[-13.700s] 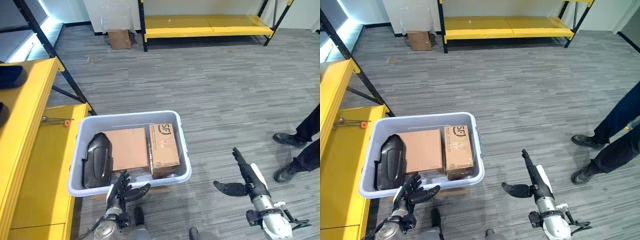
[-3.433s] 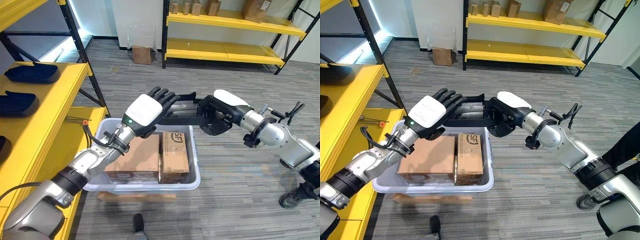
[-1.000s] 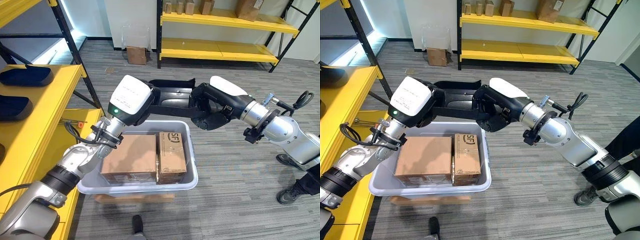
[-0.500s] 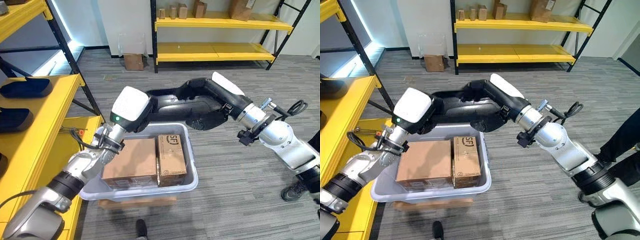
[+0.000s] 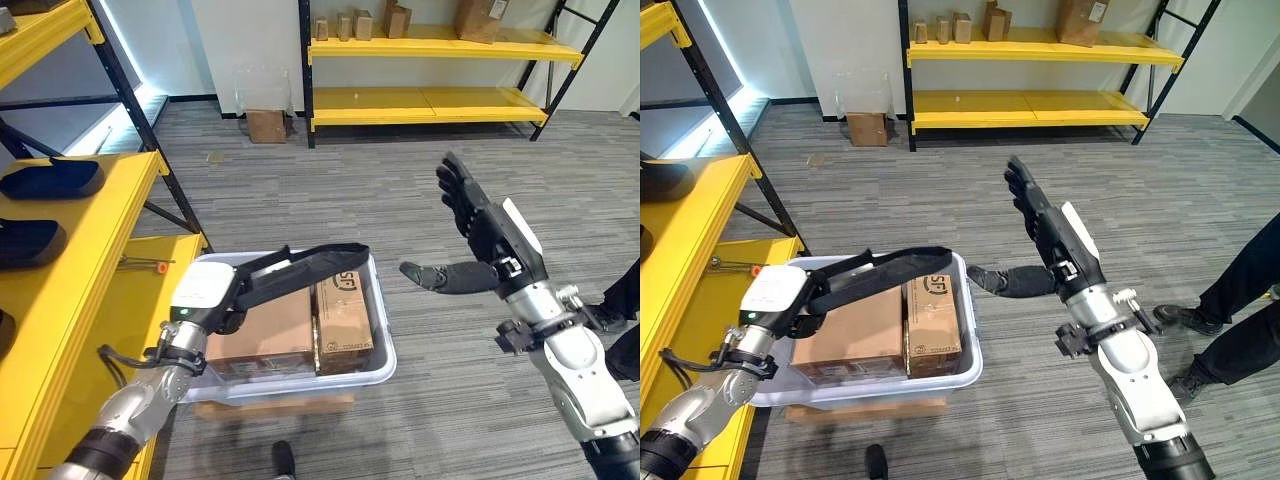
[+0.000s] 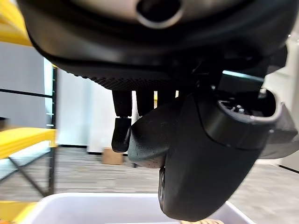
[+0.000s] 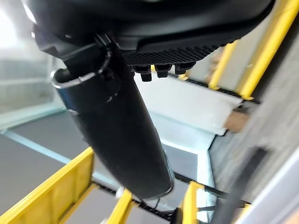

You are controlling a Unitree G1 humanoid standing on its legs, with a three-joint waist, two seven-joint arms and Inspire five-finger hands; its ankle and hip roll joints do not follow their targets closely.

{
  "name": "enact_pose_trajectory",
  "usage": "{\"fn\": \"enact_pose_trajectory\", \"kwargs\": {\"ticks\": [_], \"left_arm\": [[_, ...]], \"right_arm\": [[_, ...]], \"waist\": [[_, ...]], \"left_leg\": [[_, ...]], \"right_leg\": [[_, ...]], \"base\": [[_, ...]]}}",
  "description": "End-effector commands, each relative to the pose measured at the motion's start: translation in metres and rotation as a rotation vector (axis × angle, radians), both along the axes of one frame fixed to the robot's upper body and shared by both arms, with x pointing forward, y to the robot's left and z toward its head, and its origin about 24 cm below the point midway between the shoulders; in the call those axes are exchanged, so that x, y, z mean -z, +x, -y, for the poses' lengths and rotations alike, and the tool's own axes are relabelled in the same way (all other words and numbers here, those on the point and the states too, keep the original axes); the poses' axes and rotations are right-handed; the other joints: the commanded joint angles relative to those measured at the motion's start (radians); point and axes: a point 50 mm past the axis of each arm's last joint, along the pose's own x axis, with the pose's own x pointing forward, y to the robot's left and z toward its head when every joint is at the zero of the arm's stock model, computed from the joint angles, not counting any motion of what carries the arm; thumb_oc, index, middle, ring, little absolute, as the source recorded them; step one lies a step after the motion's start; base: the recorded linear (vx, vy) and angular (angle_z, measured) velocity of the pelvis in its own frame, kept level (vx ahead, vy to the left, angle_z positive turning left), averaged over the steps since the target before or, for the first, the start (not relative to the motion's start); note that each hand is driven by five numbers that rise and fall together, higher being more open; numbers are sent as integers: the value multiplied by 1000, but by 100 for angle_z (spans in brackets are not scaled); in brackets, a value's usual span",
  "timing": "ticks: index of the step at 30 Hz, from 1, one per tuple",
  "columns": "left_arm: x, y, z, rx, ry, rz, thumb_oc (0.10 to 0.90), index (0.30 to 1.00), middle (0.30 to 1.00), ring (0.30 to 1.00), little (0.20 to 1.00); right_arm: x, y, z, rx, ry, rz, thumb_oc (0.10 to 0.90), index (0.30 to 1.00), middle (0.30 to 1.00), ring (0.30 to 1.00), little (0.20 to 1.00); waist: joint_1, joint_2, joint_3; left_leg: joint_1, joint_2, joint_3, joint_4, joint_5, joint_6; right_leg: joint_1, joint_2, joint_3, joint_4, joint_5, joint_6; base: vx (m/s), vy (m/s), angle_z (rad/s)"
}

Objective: Move parts from the plastic box to the shelf.

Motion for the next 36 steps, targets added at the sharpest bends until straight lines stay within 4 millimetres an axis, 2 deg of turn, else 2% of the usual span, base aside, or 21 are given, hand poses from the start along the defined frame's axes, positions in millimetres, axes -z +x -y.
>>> {"fn": "enact_pose_trajectory", "kwargs": {"ticks": [1,4,5,7,11,15,17,19,21,22,23,26,28,29,30,31,32,33,35,36], "left_arm": [[-61,20,1,6,-145,312,400,300,300,300,300],[-60,16,-1,-7,-170,311,400,300,300,300,300],[-56,9,-3,-26,-221,315,400,300,300,300,300],[-54,-3,-5,-47,-286,330,400,300,300,300,300],[-55,-16,-5,-48,-349,345,400,300,300,300,300],[-53,-30,-1,-49,-469,358,400,300,300,300,300],[-52,-33,-1,-56,-485,356,400,300,300,300,300],[-51,-40,-2,-72,-515,370,400,300,300,300,300],[-51,-41,-2,-74,-515,371,400,300,300,300,300],[-51,-45,-3,-87,-517,376,400,300,300,300,300],[-50,-47,-4,-100,-523,379,400,300,300,300,300],[-48,-56,-8,-132,-533,388,400,300,300,300,300],[-48,-57,-8,-137,-554,405,400,300,300,300,300],[-52,-55,-6,-122,-550,415,400,300,300,300,300],[-52,-55,-6,-122,-550,415,400,300,300,300,300],[-52,-58,-7,-122,-548,415,400,300,300,300,300],[-52,-59,-6,-118,-556,415,400,300,300,300,300],[-52,-59,-6,-117,-556,414,400,300,300,300,300],[-51,-57,-3,-114,-577,416,400,300,300,300,300],[-51,-56,-1,-103,-588,420,400,300,300,300,300]], "right_arm": [[-41,-3,10,26,43,227,900,1000,1000,1000,1000],[-38,-7,12,46,37,228,900,1000,1000,1000,1000],[-25,-12,20,102,80,189,900,1000,1000,1000,1000],[-14,-20,23,152,74,164,900,1000,1000,1000,1000],[-2,-23,24,199,90,126,900,1000,1000,1000,1000],[4,-22,17,210,73,122,900,1000,1000,1000,1000],[4,-20,15,206,70,126,900,1000,1000,1000,1000],[-1,-15,4,161,76,149,900,1000,1000,1000,1000],[-1,-14,4,158,76,149,900,1000,1000,1000,1000],[-11,-8,-8,108,69,188,900,1000,1000,1000,1000],[-15,-6,-14,79,76,204,900,1000,1000,1000,1000],[-28,0,-29,12,76,261,900,1000,1000,1000,1000],[-36,-1,-32,-4,49,296,900,1000,1000,1000,1000],[-38,-1,-31,0,30,305,900,1000,1000,1000,1000],[-38,-1,-31,1,30,305,900,1000,1000,1000,1000],[-35,-3,-26,27,8,296,900,1000,1000,1000,1000],[-34,-5,-24,34,9,292,900,1000,1000,1000,1000],[-34,-5,-24,34,9,291,900,1000,1000,1000,1000],[-30,-9,-18,62,17,281,900,1000,1000,1000,1000],[-27,-14,-13,88,47,275,900,1000,1000,1000,1000]], "waist": [[-9,19,-116],[-11,21,-118],[-12,25,-113],[-10,28,-108],[-6,36,-99],[17,56,-63],[20,61,-53],[39,68,-14],[38,69,-14],[60,75,23],[70,77,43],[98,90,88],[113,97,107],[121,86,121],[119,86,120],[117,68,111],[113,63,104],[111,65,102],[89,56,93],[70,54,78]], "left_leg": [[-16,132,9,61,-23,-95],[-16,133,9,60,-23,-96],[-15,132,8,61,-23,-96],[-15,130,3,64,-22,-96],[-18,134,-7,77,-22,-97],[-32,152,-44,100,12,-105],[-35,159,-57,105,25,-108],[-34,172,-91,114,34,-94],[-34,174,-90,115,34,-95],[-34,192,-111,131,52,-92],[-38,201,-125,129,73,-96],[-52,222,-156,81,149,-116],[-65,214,-161,20,192,-130],[-81,184,-130,9,170,-125],[-84,182,-132,11,169,-124],[-63,153,-102,41,113,-106],[-55,145,-88,66,82,-98],[-61,147,-92,70,82,-97],[-32,147,-41,154,16,-86],[11,157,7,187,-27,-92]], "right_leg": [[29,5,-49,-1,13,1],[30,5,-49,-1,10,-1],[33,6,-51,-1,9,-3],[38,8,-51,-1,4,-8],[45,13,-54,10,-8,-18],[38,47,-58,80,-56,-56],[32,60,-62,107,-70,-66],[-15,98,-45,194,-109,-96],[-19,99,-44,201,-112,-97],[-65,129,-43,277,-134,-120],[-92,145,-43,301,-135,-131],[-149,186,-63,332,-134,-143],[-165,183,-97,322,-128,-141],[-173,164,-137,301,-117,-140],[-172,162,-139,299,-117,-139],[-164,139,-167,259,-97,-129],[-160,131,-186,234,-82,-124],[-160,133,-189,228,-76,-124],[-153,111,-242,199,-59,-127],[-152,100,-296,174,-46,-131]], "base": [[15,-32,0],[0,0,0],[2,-31,0],[0,-59,0],[-15,-53,1],[-88,-133,12],[-111,-116,31],[-164,-151,20],[-93,-110,3],[-219,-232,7],[-300,-325,3],[-236,-246,-14],[-248,-204,34],[-217,-142,91],[-224,-208,125],[-113,-140,138],[-124,-140,104],[-82,-81,130],[-85,-67,130],[2,-41,90]]}}
